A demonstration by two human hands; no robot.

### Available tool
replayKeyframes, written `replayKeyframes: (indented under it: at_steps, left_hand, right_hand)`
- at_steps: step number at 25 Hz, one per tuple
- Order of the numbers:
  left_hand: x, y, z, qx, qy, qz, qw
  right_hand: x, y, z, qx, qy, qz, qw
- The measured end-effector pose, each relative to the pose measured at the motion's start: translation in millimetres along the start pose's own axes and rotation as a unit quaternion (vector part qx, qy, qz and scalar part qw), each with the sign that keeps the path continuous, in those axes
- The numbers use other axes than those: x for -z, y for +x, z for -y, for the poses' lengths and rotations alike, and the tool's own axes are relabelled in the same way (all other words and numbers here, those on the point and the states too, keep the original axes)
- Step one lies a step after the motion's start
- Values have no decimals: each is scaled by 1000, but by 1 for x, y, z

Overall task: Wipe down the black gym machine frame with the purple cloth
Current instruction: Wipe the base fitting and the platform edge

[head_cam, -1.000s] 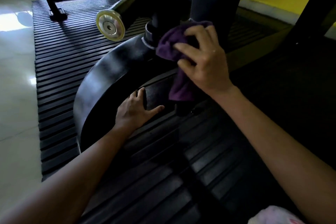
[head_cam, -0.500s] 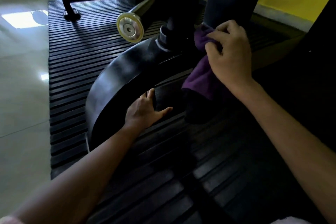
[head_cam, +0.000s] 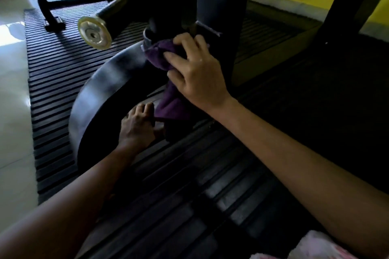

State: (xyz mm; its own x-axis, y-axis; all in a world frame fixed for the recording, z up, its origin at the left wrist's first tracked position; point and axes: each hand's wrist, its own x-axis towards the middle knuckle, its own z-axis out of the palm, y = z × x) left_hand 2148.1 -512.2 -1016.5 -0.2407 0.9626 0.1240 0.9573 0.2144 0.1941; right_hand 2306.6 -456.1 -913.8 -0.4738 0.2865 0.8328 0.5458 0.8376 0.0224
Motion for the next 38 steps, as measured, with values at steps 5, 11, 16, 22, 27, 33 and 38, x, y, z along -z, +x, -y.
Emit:
replayKeyframes:
  at_steps: [5,11,16,22,27,33,38]
  left_hand:
    - [-6,-1,1,-6,-20,-25,999]
    - [-9,5,-6,-47,-33,-87,995]
    - [-26,73,-84,-38,19,19,999]
    - [-59,92,-113,-57,125,22,990]
    - [-58,89,-115,-44,100,40,993]
    - [-50,91,-116,-28,78,84,993]
    - [-44,90,-120,-20,71,98,992]
  right_hand:
    - [7,-14,-15,-49,54,-46,996]
    - [40,-64,-121,-349,72,-262,897]
    - [-13,-53,-206,-501,175,36,847]
    - [-64,-97,-192,-289,25,437,852]
    - [-69,-70,-194,-280,-27,492,824]
    - [-54,-72,-184,-283,16,527,801]
    - [-58,-68,-190,-289,20,519,804]
